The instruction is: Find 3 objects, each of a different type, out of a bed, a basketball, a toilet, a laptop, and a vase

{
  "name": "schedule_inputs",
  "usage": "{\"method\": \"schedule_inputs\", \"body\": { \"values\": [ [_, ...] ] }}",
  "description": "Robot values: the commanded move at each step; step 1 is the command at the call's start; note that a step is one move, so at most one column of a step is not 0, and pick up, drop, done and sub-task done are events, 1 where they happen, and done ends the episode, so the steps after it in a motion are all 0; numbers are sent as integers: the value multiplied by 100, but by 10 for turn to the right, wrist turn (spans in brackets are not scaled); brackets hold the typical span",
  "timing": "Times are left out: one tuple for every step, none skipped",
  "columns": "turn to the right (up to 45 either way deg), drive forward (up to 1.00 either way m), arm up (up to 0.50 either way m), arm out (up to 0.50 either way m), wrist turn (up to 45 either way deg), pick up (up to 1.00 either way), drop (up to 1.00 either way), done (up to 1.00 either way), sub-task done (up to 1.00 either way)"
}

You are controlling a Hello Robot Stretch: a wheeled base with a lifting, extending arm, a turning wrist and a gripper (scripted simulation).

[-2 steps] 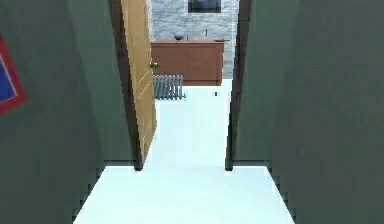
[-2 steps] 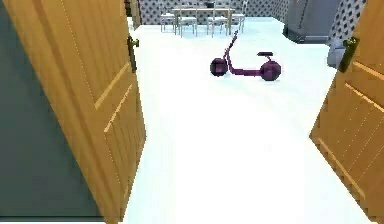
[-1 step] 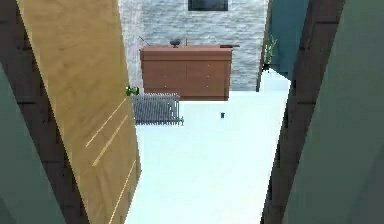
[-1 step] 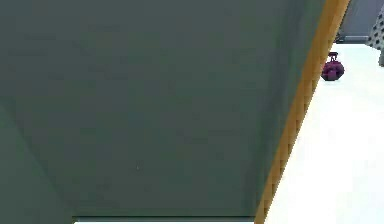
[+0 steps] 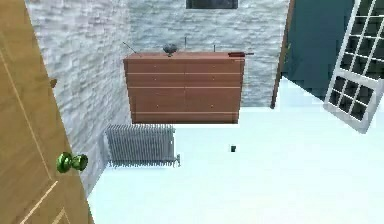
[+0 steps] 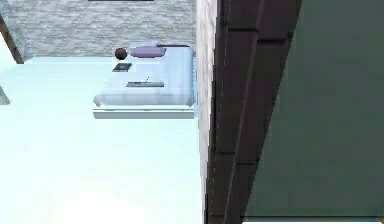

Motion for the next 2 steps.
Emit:
{"method": "schedule_inputs", "body": {
  "values": [
    [450, 0, 0, 0, 0, 0, 0, 0, 0],
    [0, 35, 0, 0, 0, 0, 0, 0, 0]
  ]
}}
